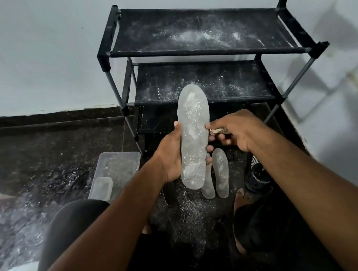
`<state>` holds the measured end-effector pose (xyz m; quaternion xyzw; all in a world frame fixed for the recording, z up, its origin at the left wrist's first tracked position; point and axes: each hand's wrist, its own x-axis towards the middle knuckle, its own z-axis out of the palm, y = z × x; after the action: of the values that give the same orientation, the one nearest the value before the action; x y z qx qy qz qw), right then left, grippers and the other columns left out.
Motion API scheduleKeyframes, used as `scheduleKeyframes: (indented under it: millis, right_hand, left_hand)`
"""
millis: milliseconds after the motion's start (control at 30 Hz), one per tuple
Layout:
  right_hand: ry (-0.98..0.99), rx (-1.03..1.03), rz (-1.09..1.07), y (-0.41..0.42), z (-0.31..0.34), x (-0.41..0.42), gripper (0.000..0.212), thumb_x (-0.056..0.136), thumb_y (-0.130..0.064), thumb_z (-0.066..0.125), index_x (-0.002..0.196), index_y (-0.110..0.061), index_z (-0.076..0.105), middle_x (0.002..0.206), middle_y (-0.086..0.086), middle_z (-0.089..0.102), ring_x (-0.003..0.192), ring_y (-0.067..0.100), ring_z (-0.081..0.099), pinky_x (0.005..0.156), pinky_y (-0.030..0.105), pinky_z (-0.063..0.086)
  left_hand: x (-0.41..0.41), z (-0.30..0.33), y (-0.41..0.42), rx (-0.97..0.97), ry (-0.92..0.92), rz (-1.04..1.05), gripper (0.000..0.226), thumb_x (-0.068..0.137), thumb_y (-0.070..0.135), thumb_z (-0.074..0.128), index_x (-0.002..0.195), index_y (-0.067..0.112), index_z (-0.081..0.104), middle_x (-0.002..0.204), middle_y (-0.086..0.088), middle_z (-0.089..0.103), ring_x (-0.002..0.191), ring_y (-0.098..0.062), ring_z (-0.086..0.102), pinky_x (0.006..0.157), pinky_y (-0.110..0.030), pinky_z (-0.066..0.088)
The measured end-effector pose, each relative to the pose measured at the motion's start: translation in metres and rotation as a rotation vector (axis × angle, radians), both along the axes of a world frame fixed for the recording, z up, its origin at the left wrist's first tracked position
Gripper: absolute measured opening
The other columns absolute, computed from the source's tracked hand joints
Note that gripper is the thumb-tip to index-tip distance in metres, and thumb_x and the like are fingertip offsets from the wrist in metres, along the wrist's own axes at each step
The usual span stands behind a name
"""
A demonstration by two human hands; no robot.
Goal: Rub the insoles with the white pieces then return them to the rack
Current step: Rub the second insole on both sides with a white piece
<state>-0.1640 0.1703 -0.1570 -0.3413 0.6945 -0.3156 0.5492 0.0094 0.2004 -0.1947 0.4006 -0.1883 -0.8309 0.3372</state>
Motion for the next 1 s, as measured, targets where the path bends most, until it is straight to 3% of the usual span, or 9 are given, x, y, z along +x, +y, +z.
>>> scheduleKeyframes:
  millis: [133, 200, 267, 400, 600, 767, 933, 1000]
  right_hand:
    - [0.126, -0.116, 0.080, 0.012, 0.013, -0.010, 0.026, 0.079, -0.026, 0.082, 0.087, -0.004, 0.072, 0.074, 0.008, 0.072, 0.051, 0.010, 0.053, 0.042, 0.021, 0.041]
    - [0.147, -0.163, 0.113, 0.015, 0.019, -0.016, 0.015, 0.086, -0.013, 0.073, 0.097, -0.003, 0.072, 0.082, 0.010, 0.072, 0.059, 0.013, 0.059, 0.045, 0.020, 0.046]
    - [0.113, -0.219, 0.164, 0.018, 0.023, -0.021, 0.024, 0.088, 0.002, 0.065, 0.111, -0.001, 0.070, 0.089, 0.013, 0.072, 0.067, 0.019, 0.066, 0.054, 0.017, 0.051]
    - [0.187, -0.487, 0.346, 0.025, 0.026, -0.019, 0.040, 0.087, 0.000, 0.069, 0.125, -0.008, 0.064, 0.089, 0.004, 0.076, 0.074, 0.017, 0.073, 0.069, 0.016, 0.055]
    - [0.408, -0.648, 0.487, 0.023, 0.015, 0.007, 0.022, 0.080, -0.010, 0.078, 0.102, -0.014, 0.077, 0.091, -0.016, 0.070, 0.084, -0.009, 0.066, 0.082, 0.009, 0.050]
    - [0.553, -0.780, 0.579, 0.017, 0.002, 0.015, 0.018, 0.080, -0.005, 0.078, 0.098, -0.008, 0.077, 0.093, -0.006, 0.063, 0.080, 0.003, 0.063, 0.076, 0.008, 0.049]
    - [0.744, -0.758, 0.800, 0.027, 0.004, 0.019, 0.016, 0.086, -0.012, 0.073, 0.101, -0.013, 0.076, 0.098, -0.007, 0.061, 0.085, 0.003, 0.059, 0.079, 0.020, 0.053]
    - [0.720, -0.716, 0.879, 0.034, 0.006, 0.020, 0.015, 0.086, -0.013, 0.074, 0.100, -0.014, 0.076, 0.094, -0.012, 0.058, 0.081, -0.003, 0.056, 0.078, 0.015, 0.051]
  left_hand:
    - [0.004, 0.002, -0.006, -0.046, -0.023, 0.030, 0.075, 0.106, 0.063, 0.019, 0.133, 0.009, 0.063, 0.121, -0.019, 0.072, 0.089, -0.028, 0.070, 0.076, -0.046, 0.062]
    - [0.009, 0.001, -0.011, -0.070, -0.007, 0.042, 0.076, 0.106, 0.063, 0.019, 0.137, 0.008, 0.060, 0.125, -0.021, 0.071, 0.090, -0.028, 0.071, 0.079, -0.045, 0.062]
    - [0.013, -0.002, -0.015, -0.091, -0.003, 0.051, 0.076, 0.106, 0.063, 0.019, 0.141, 0.008, 0.057, 0.128, -0.023, 0.069, 0.094, -0.029, 0.071, 0.082, -0.046, 0.063]
    - [0.014, -0.006, -0.017, -0.113, -0.026, 0.069, 0.073, 0.107, 0.062, 0.021, 0.139, 0.008, 0.059, 0.128, -0.023, 0.069, 0.099, -0.032, 0.072, 0.085, -0.045, 0.062]
    - [0.012, -0.010, -0.021, -0.127, -0.060, 0.104, 0.069, 0.107, 0.060, 0.025, 0.142, 0.010, 0.058, 0.129, -0.020, 0.069, 0.102, -0.031, 0.072, 0.089, -0.047, 0.059]
    - [0.016, -0.012, -0.023, -0.145, -0.087, 0.129, 0.069, 0.107, 0.059, 0.026, 0.141, 0.009, 0.059, 0.125, -0.017, 0.071, 0.094, -0.023, 0.072, 0.077, -0.037, 0.060]
    - [0.017, -0.008, -0.022, -0.176, -0.101, 0.115, 0.067, 0.108, 0.058, 0.026, 0.139, 0.011, 0.061, 0.125, -0.017, 0.071, 0.099, -0.026, 0.073, 0.079, -0.040, 0.060]
    - [0.016, -0.007, -0.020, -0.166, -0.090, 0.100, 0.068, 0.107, 0.059, 0.025, 0.139, 0.011, 0.060, 0.128, -0.019, 0.070, 0.105, -0.031, 0.072, 0.082, -0.044, 0.061]
